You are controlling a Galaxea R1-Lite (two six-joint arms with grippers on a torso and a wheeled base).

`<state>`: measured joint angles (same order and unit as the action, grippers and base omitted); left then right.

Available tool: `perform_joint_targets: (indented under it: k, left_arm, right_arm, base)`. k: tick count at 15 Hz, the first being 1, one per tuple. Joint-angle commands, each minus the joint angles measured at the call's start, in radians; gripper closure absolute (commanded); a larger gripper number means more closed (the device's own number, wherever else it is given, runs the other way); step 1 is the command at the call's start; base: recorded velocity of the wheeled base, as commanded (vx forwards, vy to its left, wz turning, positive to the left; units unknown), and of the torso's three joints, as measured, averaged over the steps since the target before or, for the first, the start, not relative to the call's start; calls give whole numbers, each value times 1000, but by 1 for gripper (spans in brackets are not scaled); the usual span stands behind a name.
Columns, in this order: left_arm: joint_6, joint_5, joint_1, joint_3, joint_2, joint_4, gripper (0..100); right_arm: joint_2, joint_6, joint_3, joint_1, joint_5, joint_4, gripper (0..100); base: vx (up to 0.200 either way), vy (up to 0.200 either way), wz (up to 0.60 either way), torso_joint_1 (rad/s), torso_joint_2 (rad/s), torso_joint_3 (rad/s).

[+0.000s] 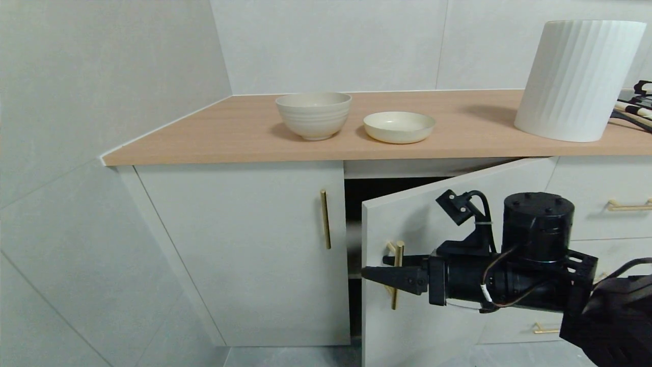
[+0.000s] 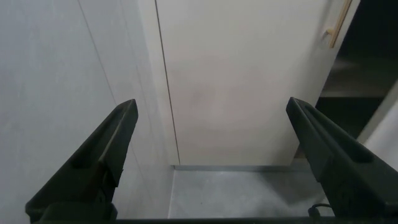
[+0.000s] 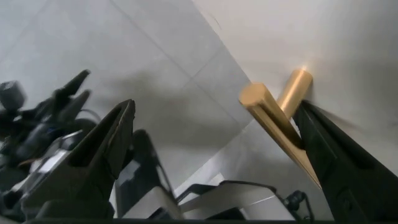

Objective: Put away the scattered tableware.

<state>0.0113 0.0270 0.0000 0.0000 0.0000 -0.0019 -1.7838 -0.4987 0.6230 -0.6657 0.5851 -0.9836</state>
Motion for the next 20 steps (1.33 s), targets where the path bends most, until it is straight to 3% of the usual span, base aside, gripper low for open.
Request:
perform_joint_targets:
  k: [1,6,8,10,11,12,14,17,18,20]
  left_arm:
    - [1,1,0,0,0,-1,0]
    - [10,-1,0,0,0,-1,0]
    - [49,-1,0,0,0,-3,0]
    - [56,-19,0,-5,0,-10,0]
    - [55,-62,0,-29,0,-10,0]
    - [50,-154,0,-95,2,25,0]
    - [41,-256,-2,-178,46,122,0]
    - [35,-398,-3,-330,281,142,0]
    - [35,-435,-3,-385,376,140,0]
    - [38,-452,-6,-489,595,126,0]
  right_arm:
    - [84,0,-55,-9,4,0,0]
    - [104,5,-104,-20,5,0,0]
    - [104,3,-104,-20,5,0,0]
    - [104,5,-104,-20,5,0,0]
    - [104,5,-104,-20,5,0,0]
    - [103,3,-101,-20,5,0,0]
    - [98,3,-101,-20,5,0,0]
    - [110,5,-101,-23,5,-1,0]
    - [115,5,-103,-26,5,-1,0]
    - [135,5,-103,-31,5,-1,0]
  base:
    - [0,0,0,0,0,0]
    - [0,0,0,0,0,0]
    - [0,0,0,0,0,0]
    - [0,0,0,0,0,0]
    - [0,0,0,0,0,0]
    - [0,0,0,0,0,0]
    - [0,0,0,0,0,0]
    - [0,0,0,0,0,0]
    - [0,0,0,0,0,0]
    - [0,0,0,0,0,0]
